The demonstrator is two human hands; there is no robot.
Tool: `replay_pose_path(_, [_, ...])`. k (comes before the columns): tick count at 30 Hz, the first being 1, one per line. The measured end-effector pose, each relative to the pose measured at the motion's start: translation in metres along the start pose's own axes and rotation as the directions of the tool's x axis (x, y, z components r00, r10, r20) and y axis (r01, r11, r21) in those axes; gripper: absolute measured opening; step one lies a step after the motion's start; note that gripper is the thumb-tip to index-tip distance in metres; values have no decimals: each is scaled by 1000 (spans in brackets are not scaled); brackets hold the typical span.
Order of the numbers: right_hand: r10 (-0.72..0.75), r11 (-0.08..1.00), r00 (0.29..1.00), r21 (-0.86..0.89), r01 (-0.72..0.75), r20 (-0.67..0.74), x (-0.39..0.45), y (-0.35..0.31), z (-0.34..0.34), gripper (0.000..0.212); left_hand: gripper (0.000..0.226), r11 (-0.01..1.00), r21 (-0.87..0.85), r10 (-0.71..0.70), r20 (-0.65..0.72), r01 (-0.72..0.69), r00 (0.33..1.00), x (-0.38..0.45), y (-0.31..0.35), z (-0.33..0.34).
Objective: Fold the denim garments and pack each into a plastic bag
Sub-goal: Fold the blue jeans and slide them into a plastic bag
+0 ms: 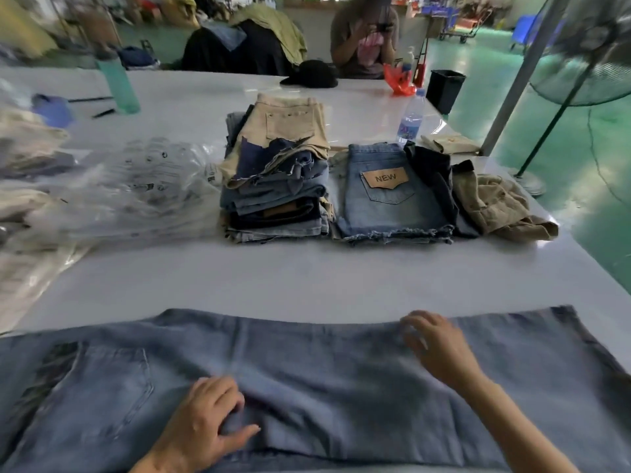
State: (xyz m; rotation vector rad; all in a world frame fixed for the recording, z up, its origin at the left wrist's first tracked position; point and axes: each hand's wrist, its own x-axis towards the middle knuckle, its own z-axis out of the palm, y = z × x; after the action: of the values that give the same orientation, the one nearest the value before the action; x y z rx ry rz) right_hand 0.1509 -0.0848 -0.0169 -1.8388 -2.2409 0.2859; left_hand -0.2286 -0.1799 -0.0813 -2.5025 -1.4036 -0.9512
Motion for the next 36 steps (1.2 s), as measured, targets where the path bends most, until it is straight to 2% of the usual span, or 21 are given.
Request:
replay_pose_path(2, [-247,968,968,38,248,-37,1,-51,36,42,41,997,20,73,84,-75,994,-23,-6,-11])
replay_pose_path(3, [-286,958,958,44,285,30,0,-67,50,48,42,995,38,89,94,-93,992,-30,-8,-15])
replay_pose_path(5, [-249,965,960,-54,257,128,-1,-74,73,54,39,993,69,91,94,-98,991,-41,-12,-25])
replay_pose_path(8, [-216,956,969,-174,235,121,-1,-65,83,53,29,989,88,112,99,-121,989,-51,-17,-38])
replay_pose_path(10, [-205,958,967,-168,230,152,-2,-66,83,54,25,989,82,116,124,-127,985,-53,-18,-46])
replay_pose_path(14, [-161,955,968,-218,202,192,-4,-78,73,53,43,998,4,54,210,-56,976,-45,-16,-59])
replay_pose_path(16, [-241,942,965,-212,259,105,-15,-99,62,57,43,999,-31,32,228,-26,973,-41,-17,-64])
replay_pose_path(17, [-326,925,944,-188,330,51,-24,-113,59,61,39,999,-29,30,234,-24,972,-40,-18,-66])
replay_pose_path(19, [-548,834,836,-97,543,-23,-48,-142,66,51,26,999,9,45,240,-49,970,-41,-19,-70])
replay_pose_path(21, [-683,725,731,-107,680,22,-67,-167,78,52,20,996,60,54,244,-71,968,-47,-19,-73])
replay_pose_path(22, [-700,701,710,-122,703,75,-72,-174,80,58,21,993,83,59,235,-80,970,-50,-21,-74])
replay_pose_path(24, [-664,705,738,-232,670,115,-76,-183,80,63,23,991,104,59,189,-80,980,-56,-24,-78])
replay_pose_path(25, [-646,717,758,-269,643,90,-77,-184,78,63,22,992,101,56,157,-72,986,-57,-26,-81])
replay_pose_path(29, [-646,753,755,-251,608,-112,-76,-176,72,54,11,996,48,69,0,-69,998,-60,-33,-97])
replay_pose_path(30, [-659,745,742,-235,624,-121,-78,-175,71,50,14,996,52,78,-12,-77,997,-64,-33,-98])
replay_pose_path(32, [-674,717,739,-246,652,-7,-89,-175,76,49,31,992,22,120,62,-122,991,-80,-33,-97])
replay_pose_path(34, [-615,721,772,-279,634,164,-100,-173,82,50,33,997,-15,82,109,-80,991,-94,-41,-104])
replay_pose_path(35, [-583,738,786,-271,618,206,-104,-172,84,45,30,1000,6,0,39,0,999,-99,-52,-112])
replay_pose_path(36, [-534,773,812,-254,581,235,-105,-174,82,42,31,989,38,-137,-78,140,988,-105,-68,-121])
